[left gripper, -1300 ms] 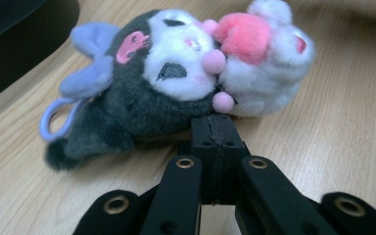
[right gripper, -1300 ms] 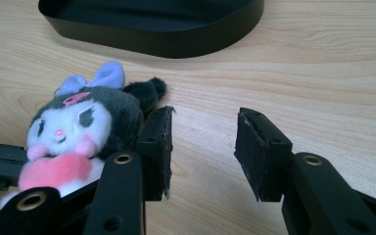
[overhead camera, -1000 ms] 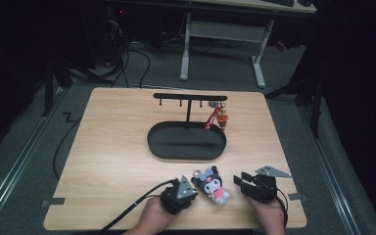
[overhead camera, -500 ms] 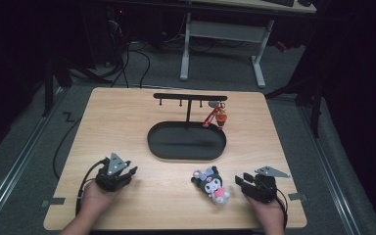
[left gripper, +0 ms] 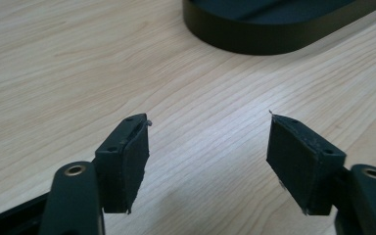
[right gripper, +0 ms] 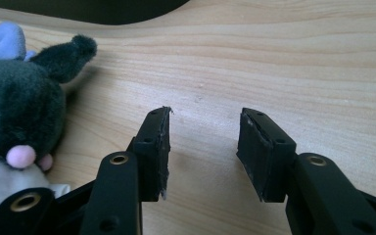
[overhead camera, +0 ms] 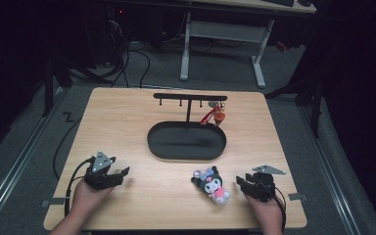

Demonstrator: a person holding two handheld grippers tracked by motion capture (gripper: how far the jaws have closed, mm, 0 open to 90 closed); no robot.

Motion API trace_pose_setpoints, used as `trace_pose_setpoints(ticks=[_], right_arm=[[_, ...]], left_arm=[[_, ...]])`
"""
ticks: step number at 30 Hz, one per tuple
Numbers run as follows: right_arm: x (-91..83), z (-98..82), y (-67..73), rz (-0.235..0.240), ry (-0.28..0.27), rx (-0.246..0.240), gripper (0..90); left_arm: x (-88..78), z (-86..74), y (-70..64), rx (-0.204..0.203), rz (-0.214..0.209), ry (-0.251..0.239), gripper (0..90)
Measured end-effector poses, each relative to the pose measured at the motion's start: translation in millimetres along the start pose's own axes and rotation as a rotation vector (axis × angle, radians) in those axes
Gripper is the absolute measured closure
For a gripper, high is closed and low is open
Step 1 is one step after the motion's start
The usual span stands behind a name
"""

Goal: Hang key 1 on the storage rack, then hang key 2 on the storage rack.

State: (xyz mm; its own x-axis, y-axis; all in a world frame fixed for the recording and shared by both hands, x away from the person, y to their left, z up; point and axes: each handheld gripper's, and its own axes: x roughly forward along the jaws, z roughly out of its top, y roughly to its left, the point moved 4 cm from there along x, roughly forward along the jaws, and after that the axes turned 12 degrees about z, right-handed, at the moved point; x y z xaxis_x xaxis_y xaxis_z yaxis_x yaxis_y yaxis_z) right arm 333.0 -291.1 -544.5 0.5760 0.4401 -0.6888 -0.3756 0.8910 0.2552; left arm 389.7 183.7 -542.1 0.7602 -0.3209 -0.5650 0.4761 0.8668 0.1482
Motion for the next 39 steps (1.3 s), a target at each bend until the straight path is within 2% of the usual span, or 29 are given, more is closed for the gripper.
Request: trace_pose_setpoints(ticks=[1, 4, 9, 10, 11, 12, 13, 15, 16, 19, 21, 24, 27, 31, 32, 39], right_arm=[[-1.0, 1.6, 2.9, -0.004, 0.014, 0.005, 54.9], [-4.9, 9.5, 14.5, -0.037, 0.084, -0.027, 53.8], [-8.1, 20.6, 25.1, -0.049, 0.120, -0.020, 51.8], [-7.7, 24.1, 29.3, -0.046, 0.171, -0.023, 48.0], [-7.7, 24.1, 29.3, -0.046, 0.171, -0.023, 48.0], [-8.5, 27.0, 31.9, -0.051, 0.222, -0.016, 46.2], [-8.5, 27.0, 31.9, -0.051, 0.222, -0.016, 46.2], [-9.2, 28.8, 32.3, -0.046, 0.255, 0.002, 44.2], [-9.1, 29.7, 32.0, -0.050, 0.297, 0.010, 42.8], [-9.2, 29.7, 31.1, -0.060, 0.332, -0.005, 42.0], [-9.4, 29.4, 29.3, -0.062, 0.382, -0.019, 40.0], [-10.6, 28.1, 27.4, -0.061, 0.407, -0.019, 38.8], [-11.0, 27.3, 26.3, -0.057, 0.424, -0.011, 38.4], [-9.8, 28.1, 23.8, -0.054, 0.465, -0.016, 37.7], [-9.3, 28.9, 25.4, -0.056, 0.491, -0.028, 37.3], [-10.6, 31.0, 37.0, -0.044, 0.563, -0.070, 35.9]], left_arm=[[-0.2, 0.9, -0.9, 0.012, -0.001, -0.007, 31.4], [-0.7, 1.6, -4.0, 0.051, -0.013, 0.005, 27.2], [-5.1, 3.8, -5.0, 0.054, -0.014, -0.016, 26.9], [-6.0, 4.7, -6.1, 0.058, -0.015, -0.018, 26.9], [-6.0, 4.7, -6.1, 0.058, -0.015, -0.018, 26.9], [-6.2, 3.7, -7.8, 0.066, -0.019, -0.011, 26.9], [-6.2, 3.7, -7.8, 0.066, -0.019, -0.011, 26.9], [-6.4, 3.8, -8.7, 0.069, -0.021, -0.010, 27.0], [-5.5, 4.9, -9.2, 0.071, -0.023, -0.013, 27.1], [-3.7, 5.7, -9.5, 0.072, -0.026, -0.012, 27.1], [1.0, 7.9, -12.0, 0.077, -0.034, -0.020, 27.0], [3.6, 7.5, -14.5, 0.078, -0.040, -0.014, 26.9], [4.4, 7.2, -16.9, 0.100, -0.040, -0.013, 26.9], [4.6, 7.0, -16.5, 0.092, -0.050, -0.007, 26.8], [4.2, 6.5, -17.2, 0.097, -0.050, 0.000, 26.5], [1.3, 4.6, -21.0, 0.124, -0.041, 0.004, 26.7]])
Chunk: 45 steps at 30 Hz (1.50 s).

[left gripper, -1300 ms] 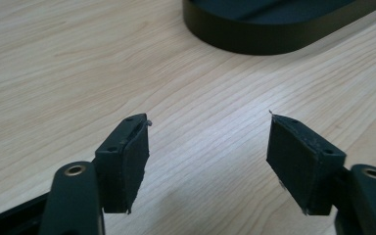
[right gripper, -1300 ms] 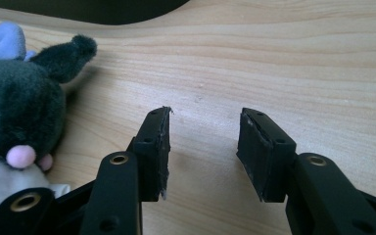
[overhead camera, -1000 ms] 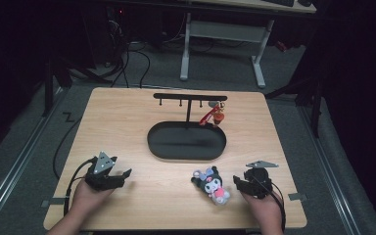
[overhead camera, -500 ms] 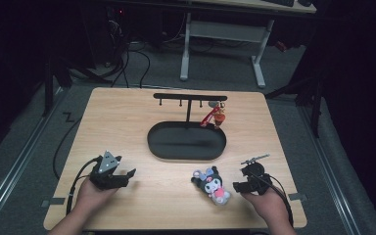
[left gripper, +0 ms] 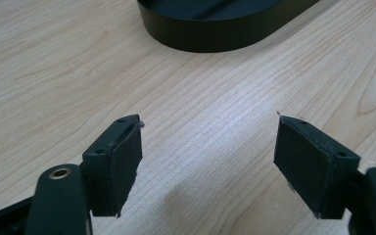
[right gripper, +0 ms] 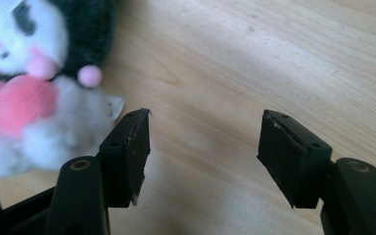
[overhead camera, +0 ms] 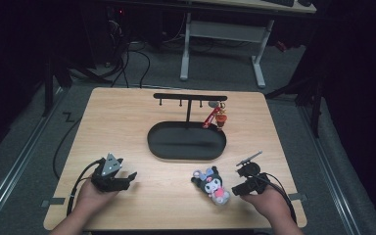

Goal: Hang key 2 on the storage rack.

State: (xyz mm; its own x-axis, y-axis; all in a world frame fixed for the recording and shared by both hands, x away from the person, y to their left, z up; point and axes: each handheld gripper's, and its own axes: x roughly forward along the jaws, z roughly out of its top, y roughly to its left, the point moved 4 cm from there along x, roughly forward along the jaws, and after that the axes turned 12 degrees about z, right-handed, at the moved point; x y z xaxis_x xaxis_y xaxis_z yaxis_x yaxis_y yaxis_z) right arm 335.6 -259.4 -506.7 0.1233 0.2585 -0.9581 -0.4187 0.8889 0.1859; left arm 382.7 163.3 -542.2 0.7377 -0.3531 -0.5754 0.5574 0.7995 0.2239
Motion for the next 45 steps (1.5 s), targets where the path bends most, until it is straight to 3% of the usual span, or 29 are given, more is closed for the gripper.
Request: trace_pose_setpoints(ticks=[3, 7, 12, 16, 19, 24, 29, 34, 37, 38, 41, 44, 45], right_arm=[[0.2, 2.4, 6.4, 0.004, 0.037, -0.033, 33.9], [2.1, 1.3, 7.0, 0.013, 0.061, -0.033, 33.5], [3.7, -2.7, 4.5, 0.012, 0.064, -0.022, 33.4], [1.0, -5.0, 6.4, 0.000, 0.070, -0.042, 32.8], [-6.3, -2.6, 13.6, 0.004, 0.050, -0.043, 32.1], [-25.2, 7.5, 33.5, 0.022, 0.021, -0.090, 29.8], [-28.7, 13.0, 44.1, 0.041, 0.018, -0.095, 27.8], [-19.3, 18.7, 57.6, 0.059, 0.025, -0.126, 25.7], [-10.0, 18.7, 61.0, 0.058, 0.056, -0.126, 25.4], [-7.7, 17.9, 63.1, 0.059, 0.061, -0.096, 25.3], [1.0, 18.8, 62.0, 0.063, 0.072, -0.125, 25.2], [9.9, 19.1, 62.9, 0.069, 0.087, -0.121, 25.2], [15.3, 19.6, 62.1, 0.072, 0.095, -0.148, 25.1]], left_arm=[[-0.4, -0.2, -0.9, -0.003, -0.001, 0.001, 26.6], [0.6, -1.9, -2.1, 0.002, -0.006, 0.011, 26.6], [1.2, -1.8, -4.3, 0.006, -0.018, 0.013, 26.8], [2.1, -0.3, -6.0, 0.014, -0.022, 0.011, 26.8], [2.9, 0.6, -8.1, 0.030, -0.019, 0.010, 26.8], [5.5, 1.9, -8.4, 0.032, -0.024, 0.010, 26.8], [5.5, 1.7, -8.4, 0.034, -0.029, 0.011, 26.8], [2.9, 2.4, -7.4, 0.026, -0.039, 0.009, 26.9], [1.7, 2.3, -7.5, 0.028, -0.040, 0.005, 26.9], [1.4, 1.9, -7.2, 0.031, -0.040, 0.007, 26.9], [1.4, 1.0, -6.2, 0.030, -0.041, 0.012, 26.9], [1.7, 0.4, -5.9, 0.030, -0.042, 0.015, 26.9], [1.8, 0.3, -6.1, 0.030, -0.042, 0.014, 26.9]])
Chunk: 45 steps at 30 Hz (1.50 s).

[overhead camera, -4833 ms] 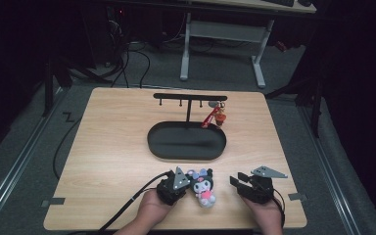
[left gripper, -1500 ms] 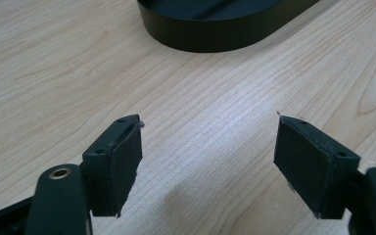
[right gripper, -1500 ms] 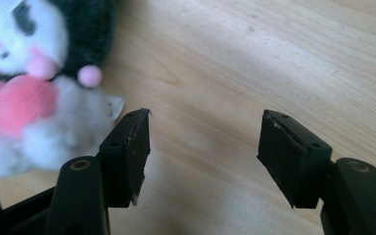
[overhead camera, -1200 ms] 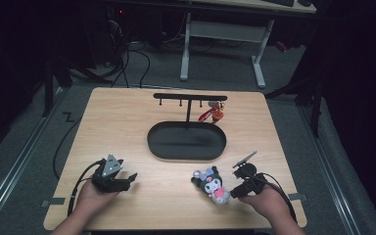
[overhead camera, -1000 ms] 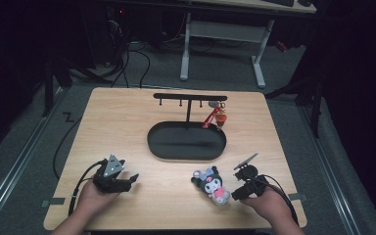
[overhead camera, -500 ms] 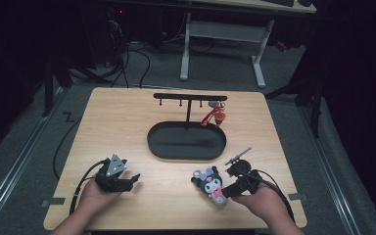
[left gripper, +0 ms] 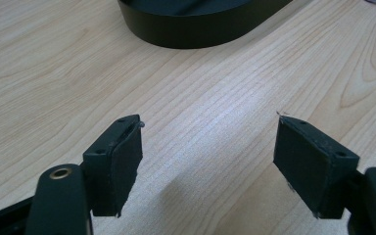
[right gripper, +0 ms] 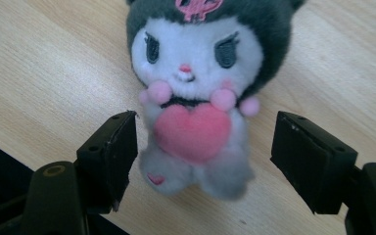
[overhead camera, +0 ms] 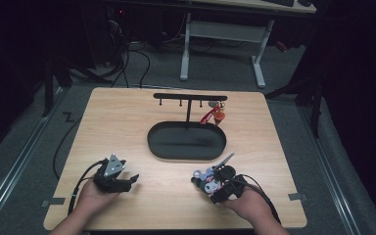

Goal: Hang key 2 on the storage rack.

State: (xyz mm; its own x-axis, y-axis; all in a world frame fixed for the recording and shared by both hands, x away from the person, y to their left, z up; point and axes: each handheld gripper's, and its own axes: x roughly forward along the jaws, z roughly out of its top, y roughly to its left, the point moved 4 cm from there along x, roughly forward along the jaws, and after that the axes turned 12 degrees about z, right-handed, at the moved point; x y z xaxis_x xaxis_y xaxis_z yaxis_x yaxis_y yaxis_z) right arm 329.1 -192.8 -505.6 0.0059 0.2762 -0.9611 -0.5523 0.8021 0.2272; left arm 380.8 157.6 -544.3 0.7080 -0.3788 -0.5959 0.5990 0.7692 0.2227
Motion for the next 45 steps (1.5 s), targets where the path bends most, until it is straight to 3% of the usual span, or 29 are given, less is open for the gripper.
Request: trace_pose_setpoints(ticks=[1, 6, 15, 16, 24, 28, 33, 34, 35, 36, 45], right_arm=[[1.8, -0.4, 2.0, 0.002, 0.007, 0.025, 25.0], [11.5, 0.0, 1.1, -0.004, 0.024, 0.003, 26.8], [18.2, -2.7, -2.9, -0.011, 0.025, 0.017, 30.2], [20.7, -2.4, -3.6, -0.015, 0.034, -0.027, 30.4], [27.4, -0.9, -1.3, -0.034, 0.054, -0.021, 36.6], [25.1, 1.6, -2.3, -0.028, 0.043, -0.022, 45.7], [22.1, 3.5, -2.5, -0.019, 0.044, 0.002, 47.4], [21.2, 4.2, -3.8, -0.022, 0.044, -0.021, 47.6], [20.1, 4.4, -2.2, -0.018, 0.044, -0.001, 47.7], [18.4, 4.9, -2.7, -0.016, 0.043, -0.012, 47.8], [-3.4, 8.0, -1.3, -0.014, 0.028, 0.010, 48.1]], left_arm=[[0.0, 0.0, 0.0, 0.000, 0.000, 0.000, 26.9], [-0.1, -0.1, -0.8, 0.006, -0.002, 0.002, 26.9], [0.7, 0.1, -1.8, 0.004, -0.010, 0.003, 27.0], [0.8, 0.1, -2.0, 0.004, -0.012, 0.003, 27.1], [0.8, -0.1, -2.7, 0.011, -0.015, 0.004, 27.1], [0.8, -0.2, -2.6, 0.011, -0.016, 0.005, 27.1], [0.7, -0.3, -2.5, 0.011, -0.015, 0.005, 27.1], [0.7, -0.3, -2.4, 0.011, -0.015, 0.005, 27.1], [0.8, -0.3, -2.3, 0.010, -0.016, 0.005, 27.1], [0.8, -0.4, -2.3, 0.011, -0.015, 0.005, 27.1], [0.6, -0.4, -2.7, 0.010, -0.016, 0.005, 27.0]])
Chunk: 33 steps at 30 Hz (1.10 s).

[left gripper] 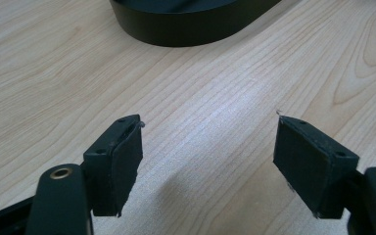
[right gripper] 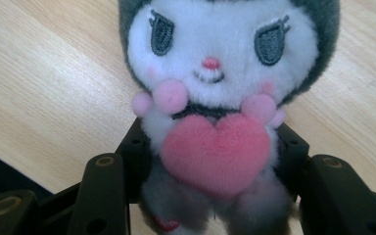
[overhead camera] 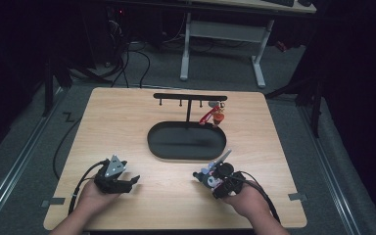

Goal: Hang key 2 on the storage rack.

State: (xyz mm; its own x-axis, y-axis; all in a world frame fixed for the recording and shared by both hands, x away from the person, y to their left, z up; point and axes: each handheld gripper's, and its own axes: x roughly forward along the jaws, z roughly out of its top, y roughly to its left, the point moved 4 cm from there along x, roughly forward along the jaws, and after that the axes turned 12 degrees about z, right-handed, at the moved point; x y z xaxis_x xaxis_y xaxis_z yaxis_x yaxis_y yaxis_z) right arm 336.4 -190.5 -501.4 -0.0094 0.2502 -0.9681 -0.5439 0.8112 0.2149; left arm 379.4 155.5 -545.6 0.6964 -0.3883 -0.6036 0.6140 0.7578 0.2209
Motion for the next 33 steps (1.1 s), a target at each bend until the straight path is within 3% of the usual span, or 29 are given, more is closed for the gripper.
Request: trace_pose_setpoints(ticks=[6, 8, 9, 10, 12, 18, 23, 29, 33], right_arm=[[-19.3, 3.8, -6.2, 0.028, -0.025, 0.036, 48.1], [-22.6, 5.0, -8.3, 0.027, -0.030, 0.025, 48.0], [-26.3, 5.5, -6.7, 0.027, -0.030, 0.067, 48.1], [-29.4, 7.4, -9.5, 0.028, -0.039, 0.038, 48.0], [-36.4, 10.3, -10.6, 0.027, -0.043, 0.038, 48.1], [-59.7, 22.1, -14.1, 0.012, -0.061, 0.056, 48.1], [-82.3, 38.5, -18.2, 0.035, -0.077, 0.081, 48.1], [-95.7, 51.9, -20.8, 0.032, -0.080, 0.084, 48.1], [-104.3, 63.4, -20.5, 0.058, -0.078, 0.083, 48.1]], left_arm=[[-0.3, 0.2, -0.2, -0.004, -0.004, -0.006, 26.7], [-0.5, 0.3, -0.5, -0.005, -0.002, -0.008, 26.6], [-0.4, 0.2, -0.7, -0.005, -0.002, -0.009, 26.5], [-0.3, 0.0, -0.8, -0.005, -0.002, -0.007, 26.5], [-0.2, -0.5, -1.1, -0.002, -0.003, -0.004, 26.4], [-0.2, -0.9, -0.8, -0.003, -0.004, -0.005, 26.3], [-0.1, -1.1, 0.0, -0.008, -0.006, -0.004, 25.2], [-0.6, -0.8, 1.4, -0.014, -0.004, -0.011, 23.8], [0.0, -2.2, 1.2, -0.013, -0.009, -0.001, 22.7]])
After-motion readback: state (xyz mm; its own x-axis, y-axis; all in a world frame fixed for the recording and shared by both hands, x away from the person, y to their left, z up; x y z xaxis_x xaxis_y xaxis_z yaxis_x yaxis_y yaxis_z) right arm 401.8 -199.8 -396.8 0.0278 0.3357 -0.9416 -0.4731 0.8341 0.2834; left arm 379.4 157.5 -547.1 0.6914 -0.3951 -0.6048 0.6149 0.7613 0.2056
